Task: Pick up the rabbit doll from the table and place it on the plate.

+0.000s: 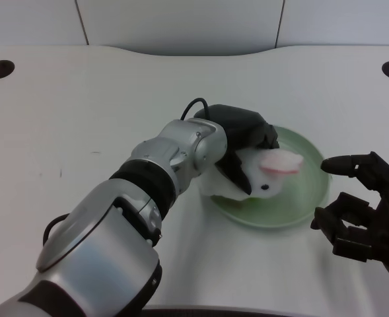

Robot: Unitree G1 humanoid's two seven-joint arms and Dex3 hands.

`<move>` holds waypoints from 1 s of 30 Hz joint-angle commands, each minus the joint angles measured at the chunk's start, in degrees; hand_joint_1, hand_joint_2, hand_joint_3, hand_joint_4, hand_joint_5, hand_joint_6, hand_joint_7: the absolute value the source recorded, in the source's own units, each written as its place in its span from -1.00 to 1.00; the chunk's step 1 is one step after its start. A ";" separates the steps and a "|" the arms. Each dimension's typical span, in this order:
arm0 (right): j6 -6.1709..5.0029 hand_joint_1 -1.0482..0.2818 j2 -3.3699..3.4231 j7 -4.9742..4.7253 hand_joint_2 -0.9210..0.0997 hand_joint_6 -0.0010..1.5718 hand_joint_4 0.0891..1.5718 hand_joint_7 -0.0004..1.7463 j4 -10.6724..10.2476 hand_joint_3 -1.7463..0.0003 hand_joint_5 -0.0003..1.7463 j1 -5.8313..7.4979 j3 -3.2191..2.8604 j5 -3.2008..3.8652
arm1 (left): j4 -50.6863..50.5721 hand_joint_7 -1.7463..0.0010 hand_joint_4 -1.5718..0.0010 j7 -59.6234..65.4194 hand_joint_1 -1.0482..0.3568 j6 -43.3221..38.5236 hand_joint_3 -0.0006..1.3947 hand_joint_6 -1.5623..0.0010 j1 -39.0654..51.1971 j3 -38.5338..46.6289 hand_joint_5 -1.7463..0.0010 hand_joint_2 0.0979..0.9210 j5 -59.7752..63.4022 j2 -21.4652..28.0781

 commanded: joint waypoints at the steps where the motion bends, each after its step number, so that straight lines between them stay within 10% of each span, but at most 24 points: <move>1: 0.03 0.90 -0.40 -0.04 -0.15 -0.24 0.00 0.46 -0.30 -0.14 0.57 -0.03 -0.66 0.45 | 0.21 1.00 0.62 -2.36 -0.33 1.13 -0.99 0.52 -1.58 0.42 0.84 0.95 -0.28 0.68; 9: 0.28 0.92 -0.50 -0.30 -0.16 -0.25 -0.02 0.48 -0.12 -0.13 0.57 -0.44 -0.78 0.33 | -0.01 0.99 0.98 -3.75 -0.63 0.82 -0.83 0.80 -1.86 1.58 0.90 1.00 -1.13 1.50; 16: -0.57 0.91 -0.57 0.18 -0.14 -0.24 0.01 0.48 1.18 -0.13 0.58 -1.12 -1.06 0.67 | -0.35 1.00 1.00 -2.41 -0.70 -0.70 -0.82 0.98 -1.35 5.34 1.00 1.00 -4.16 3.03; 30: 1.66 0.89 -1.02 -1.33 -0.14 -0.25 -0.01 0.48 -0.15 -0.12 0.58 -1.19 -0.64 -0.55 | -2.53 0.92 0.92 -7.15 -0.71 -7.27 -0.80 0.87 0.71 15.35 0.95 1.00 -13.48 13.35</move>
